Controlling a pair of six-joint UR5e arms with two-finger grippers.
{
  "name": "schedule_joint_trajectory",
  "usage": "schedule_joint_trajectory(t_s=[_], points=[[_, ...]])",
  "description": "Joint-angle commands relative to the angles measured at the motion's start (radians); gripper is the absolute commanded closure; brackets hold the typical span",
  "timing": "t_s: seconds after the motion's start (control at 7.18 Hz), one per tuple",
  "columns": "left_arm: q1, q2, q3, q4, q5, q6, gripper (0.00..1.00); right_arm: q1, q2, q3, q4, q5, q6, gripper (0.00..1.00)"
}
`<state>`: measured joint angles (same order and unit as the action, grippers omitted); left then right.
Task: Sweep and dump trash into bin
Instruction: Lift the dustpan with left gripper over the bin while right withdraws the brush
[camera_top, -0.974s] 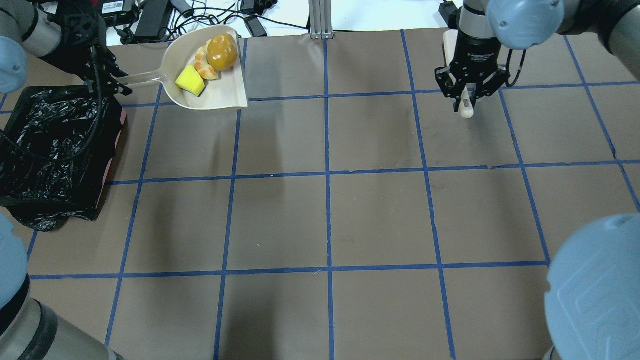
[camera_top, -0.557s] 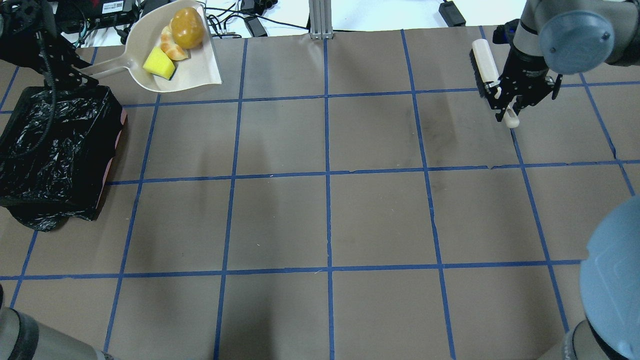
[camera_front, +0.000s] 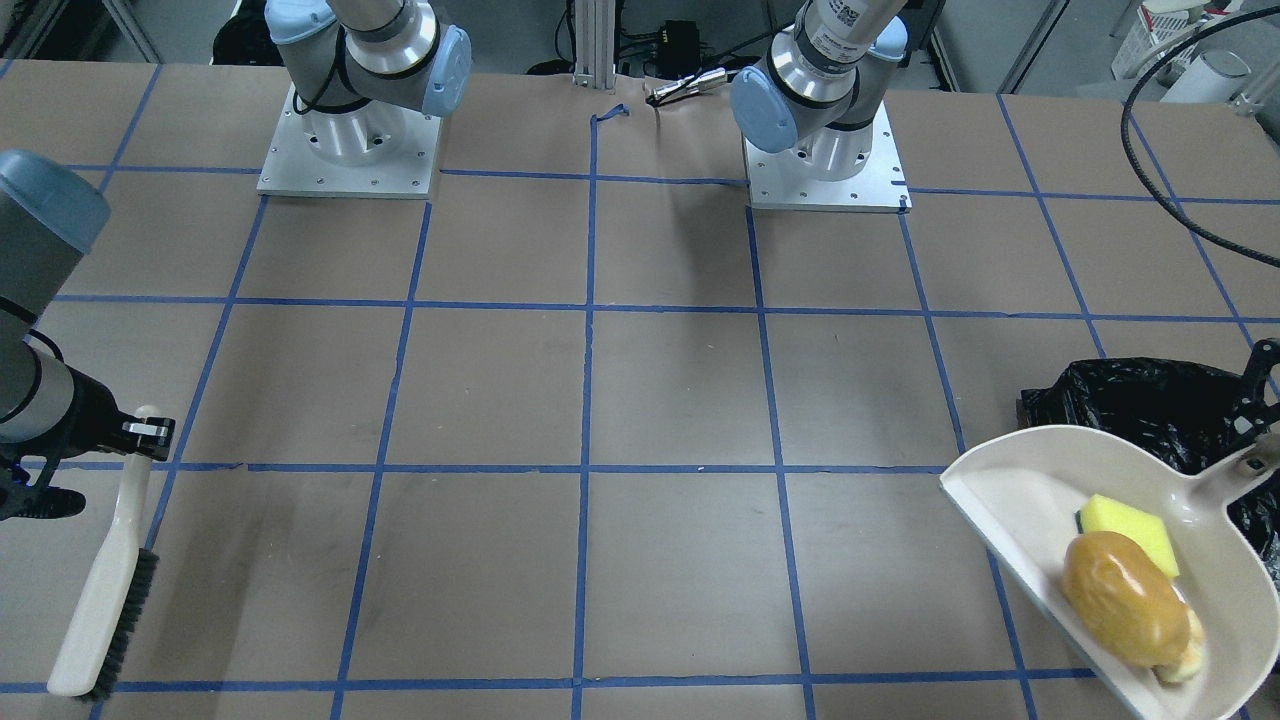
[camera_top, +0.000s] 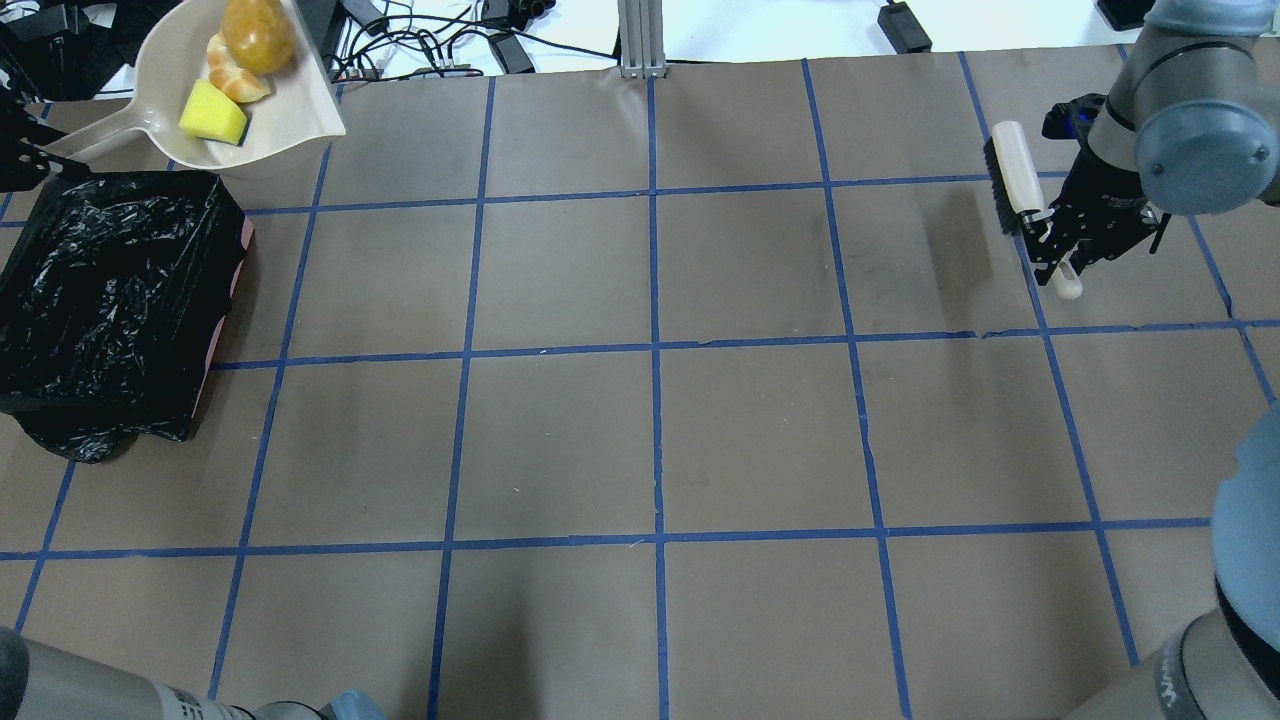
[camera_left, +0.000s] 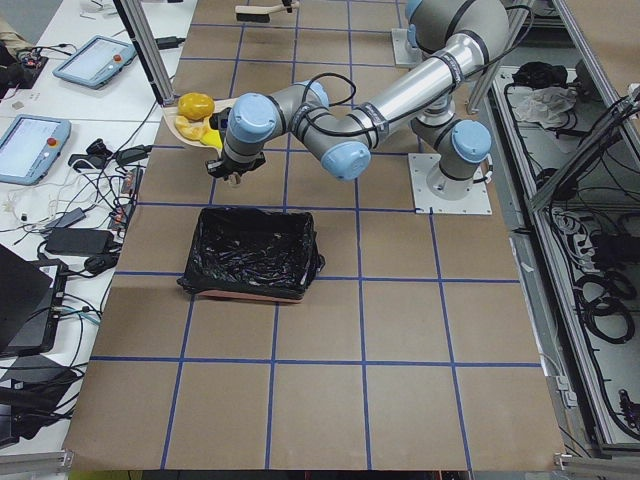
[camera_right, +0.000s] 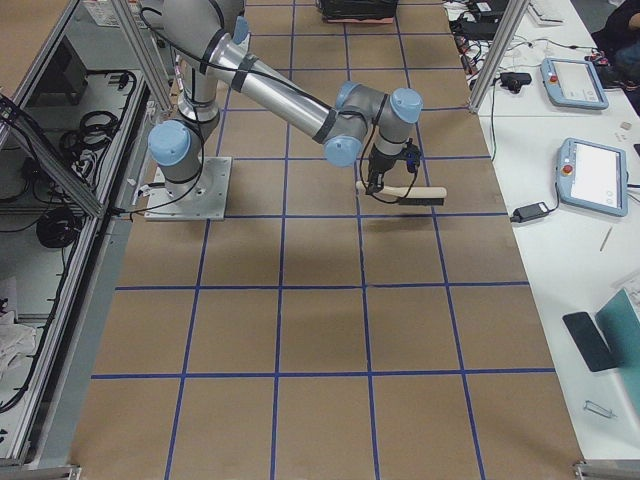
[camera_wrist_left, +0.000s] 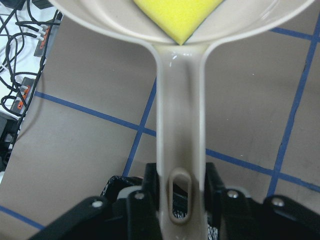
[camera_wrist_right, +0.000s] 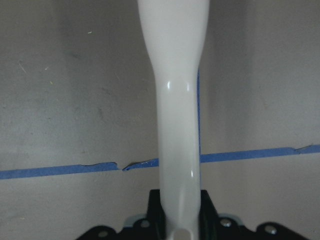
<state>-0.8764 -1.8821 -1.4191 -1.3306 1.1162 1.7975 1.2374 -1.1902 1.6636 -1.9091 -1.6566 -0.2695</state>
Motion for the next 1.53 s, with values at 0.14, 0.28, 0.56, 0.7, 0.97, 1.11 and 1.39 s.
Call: schedule_joint_trajectory(t_s=[0.14, 0.28, 0.56, 0.7, 0.97, 1.11, 1.39], points=[[0.135, -0.002, 0.0, -0.038, -0.012, 0.0, 0.76, -0.004, 0.001, 0.015, -0.002, 0.011, -0.066, 1.0], [0.173, -0.005, 0.0, -0.059, -0.013, 0.0, 0.76, -0.004, 0.001, 0.015, -0.002, 0.011, -0.065, 1.0], [0.243, -0.017, 0.014, -0.064, -0.001, 0.017, 0.76, -0.006, 0.003, 0.015, 0.004, 0.011, -0.053, 1.0], [0.272, -0.029, 0.035, -0.077, 0.002, 0.069, 0.76, -0.007, 0.003, 0.016, 0.005, 0.011, -0.051, 1.0], [0.301, -0.051, 0.084, -0.102, 0.071, 0.234, 0.77, -0.022, 0.004, 0.018, 0.013, 0.011, -0.051, 1.0], [0.319, -0.064, 0.088, -0.102, 0.076, 0.278, 0.76, -0.022, 0.004, 0.021, 0.019, 0.011, -0.05, 1.0], [0.362, -0.097, 0.126, -0.102, 0.088, 0.351, 0.78, -0.022, 0.001, 0.067, -0.002, 0.011, -0.042, 1.0]])
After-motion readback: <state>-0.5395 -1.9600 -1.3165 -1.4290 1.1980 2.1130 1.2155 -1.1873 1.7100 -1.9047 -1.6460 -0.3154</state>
